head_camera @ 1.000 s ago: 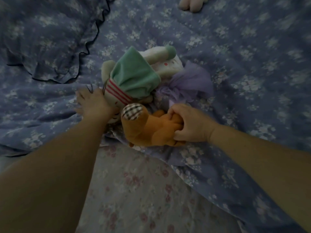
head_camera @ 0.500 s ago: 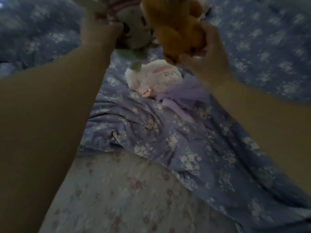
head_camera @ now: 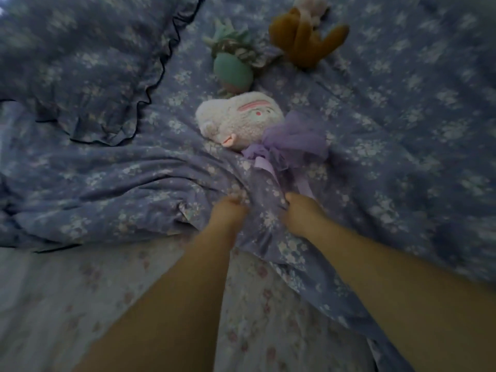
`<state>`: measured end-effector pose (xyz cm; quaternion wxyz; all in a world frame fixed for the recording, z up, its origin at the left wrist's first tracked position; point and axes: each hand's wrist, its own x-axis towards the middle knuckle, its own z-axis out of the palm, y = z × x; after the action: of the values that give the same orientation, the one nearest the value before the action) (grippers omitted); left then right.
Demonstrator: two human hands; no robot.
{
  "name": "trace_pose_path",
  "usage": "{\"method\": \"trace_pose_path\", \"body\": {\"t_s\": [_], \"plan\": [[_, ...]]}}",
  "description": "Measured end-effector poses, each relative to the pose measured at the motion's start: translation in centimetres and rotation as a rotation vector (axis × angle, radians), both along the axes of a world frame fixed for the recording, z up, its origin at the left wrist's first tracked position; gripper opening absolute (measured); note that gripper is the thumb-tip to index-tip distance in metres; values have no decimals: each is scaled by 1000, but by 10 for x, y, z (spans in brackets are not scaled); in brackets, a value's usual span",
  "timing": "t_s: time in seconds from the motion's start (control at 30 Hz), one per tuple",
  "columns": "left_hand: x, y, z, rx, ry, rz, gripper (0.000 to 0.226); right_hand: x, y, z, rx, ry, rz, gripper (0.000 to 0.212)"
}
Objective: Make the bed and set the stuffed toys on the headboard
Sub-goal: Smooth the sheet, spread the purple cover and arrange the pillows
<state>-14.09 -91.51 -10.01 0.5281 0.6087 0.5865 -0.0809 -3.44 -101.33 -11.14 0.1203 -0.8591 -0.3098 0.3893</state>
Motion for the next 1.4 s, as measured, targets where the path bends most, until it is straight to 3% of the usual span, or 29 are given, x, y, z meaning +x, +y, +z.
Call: {"method": "trace_pose_path", "body": {"t_s": [0.07,0.17,0.3,0.33,0.43,0.5,0.53,0.57,0.63,0.7,0.77,0.8,0.9,1.03,1.13,1.17,1.3,1.4], "plan": [[-20,-19,-7,56,-16,-90,50,-2,-6,5,88,131,-81,27],[-29,-44,-16,27,-98,-48,64,3,-6,29,256,242,-219,22],[-27,-55,-18,217,-62,537,40,17,-4,57,295,278,-214,27],[-24,-54,-16,111,-61,700,35,20,-6,61,256,244,-177,28],[-7,-52,-21,-328,-304,844,21,28,-18,48,144,-23,-91,8],[5,-42,-17,-489,-557,1039,14,21,-31,37,93,-485,48,30],[11,-37,-19,-533,-626,1117,16,13,-37,30,256,-682,92,33],[17,-33,-16,-553,-674,1131,22,4,-41,24,492,-785,135,30],[31,-21,-12,-526,-705,1039,29,-20,-52,8,749,-703,322,24],[40,-9,-4,-480,-737,986,31,-37,-61,-17,536,-511,487,41],[47,2,5,-422,-748,915,27,-41,-64,-39,183,-523,506,66],[49,6,7,-369,-747,870,25,-34,-59,-44,138,-600,483,61],[49,21,7,-152,-712,685,23,7,-32,-38,139,-749,391,36],[43,34,-15,149,-492,306,28,87,-8,-18,272,-421,-4,30],[40,23,-47,228,-137,153,38,114,2,-15,260,-375,-48,28],[40,13,-57,189,-49,131,36,114,5,-18,239,-345,-36,29],[44,-32,-78,-447,-171,628,22,104,0,-41,192,-290,-61,34],[60,-34,-93,-520,-431,756,23,96,-11,-53,160,-243,-43,36]]}}
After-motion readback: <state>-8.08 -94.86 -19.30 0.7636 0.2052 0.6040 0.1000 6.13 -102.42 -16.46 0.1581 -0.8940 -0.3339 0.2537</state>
